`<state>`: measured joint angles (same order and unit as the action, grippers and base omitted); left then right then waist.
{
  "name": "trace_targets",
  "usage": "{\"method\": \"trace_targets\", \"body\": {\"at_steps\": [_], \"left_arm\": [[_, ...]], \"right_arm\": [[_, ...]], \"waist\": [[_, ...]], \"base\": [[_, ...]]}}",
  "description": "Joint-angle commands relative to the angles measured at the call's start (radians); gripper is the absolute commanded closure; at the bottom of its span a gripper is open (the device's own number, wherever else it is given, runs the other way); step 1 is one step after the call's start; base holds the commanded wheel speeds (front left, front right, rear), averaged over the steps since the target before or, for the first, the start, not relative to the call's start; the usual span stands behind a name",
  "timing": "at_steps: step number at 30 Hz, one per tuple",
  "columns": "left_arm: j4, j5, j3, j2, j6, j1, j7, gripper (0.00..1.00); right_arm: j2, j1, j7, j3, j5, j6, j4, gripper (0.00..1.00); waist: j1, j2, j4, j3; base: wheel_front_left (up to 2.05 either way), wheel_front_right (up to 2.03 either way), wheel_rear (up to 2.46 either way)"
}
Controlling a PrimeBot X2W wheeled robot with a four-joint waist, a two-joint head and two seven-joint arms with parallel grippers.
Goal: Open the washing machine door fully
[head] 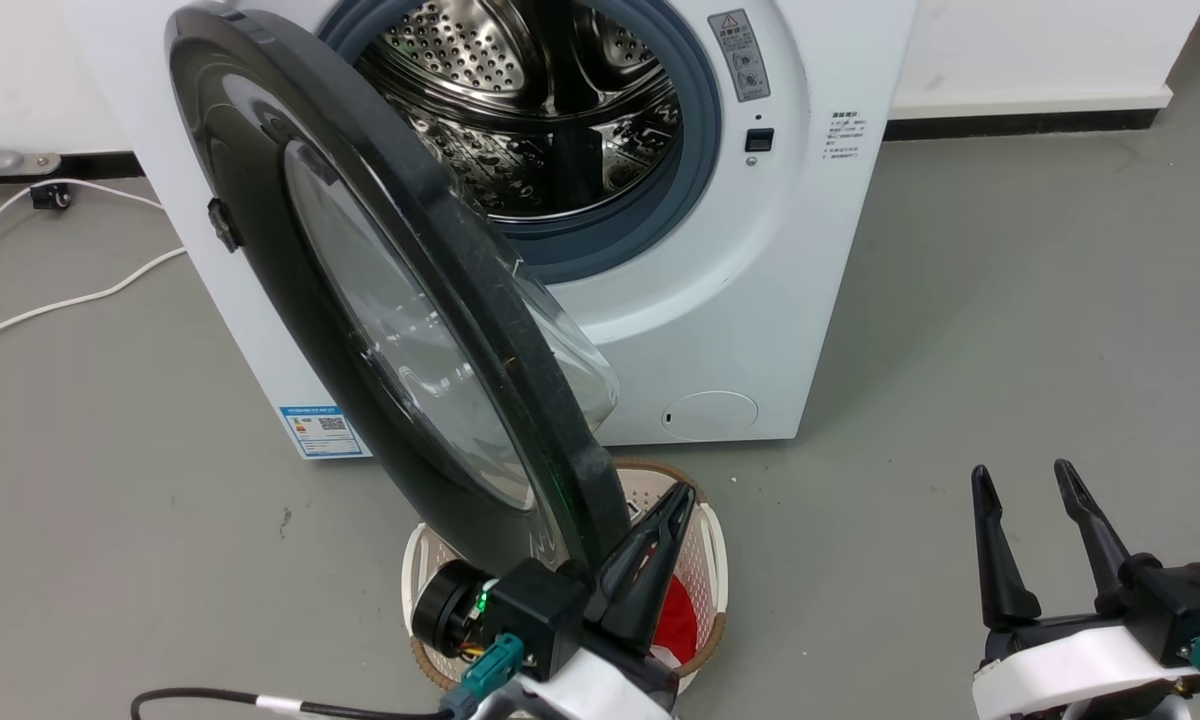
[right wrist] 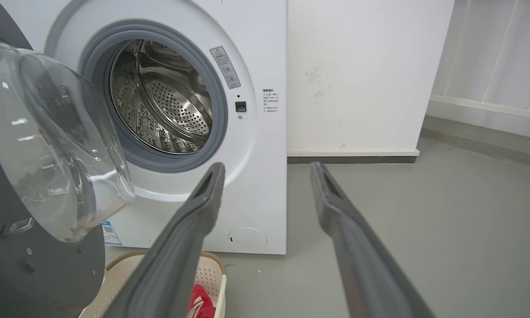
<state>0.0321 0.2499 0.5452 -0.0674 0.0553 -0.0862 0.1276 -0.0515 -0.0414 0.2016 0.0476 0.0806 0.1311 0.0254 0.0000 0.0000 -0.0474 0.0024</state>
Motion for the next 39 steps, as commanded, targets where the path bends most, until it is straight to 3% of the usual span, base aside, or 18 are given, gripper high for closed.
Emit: {"method": "trace_targets", "body": {"at_steps": [1,22,29,39], "left_arm": [[-0.010,0.004,-0.002,0.003,-0.009,-0.019,0.007,1.00],[-0.173,0.051,-0.028,0.007,-0.099,-0.089,0.013,1.00],[-0.133,0.036,-0.033,-0.019,-0.131,-0.036,0.028,1.00],[0.022,0.043,-0.060,-0.059,-0.205,0.094,0.018,1.00]], "right_arm": [[0.002,0.006,0.000,-0.002,0.006,-0.001,0.003,0.00],[0.002,0.008,-0.012,-0.015,0.024,-0.001,0.024,0.00],[0.002,0.000,-0.014,-0.018,0.026,-0.001,0.020,0.00],[0.002,-0.008,-0.022,-0.009,0.018,-0.001,0.014,0.00]], "waist": [[0.0000,0.0000,-0.004,0.002],[0.0000,0.0000,-0.008,0.016],[0.0000,0.0000,0.003,0.011],[0.0000,0.0000,0.101,0.015]], "base": [[0.00,0.00,0.00],[0.00,0.00,0.00],[0.00,0.00,0.00],[0.00,0.00,0.00]]}}
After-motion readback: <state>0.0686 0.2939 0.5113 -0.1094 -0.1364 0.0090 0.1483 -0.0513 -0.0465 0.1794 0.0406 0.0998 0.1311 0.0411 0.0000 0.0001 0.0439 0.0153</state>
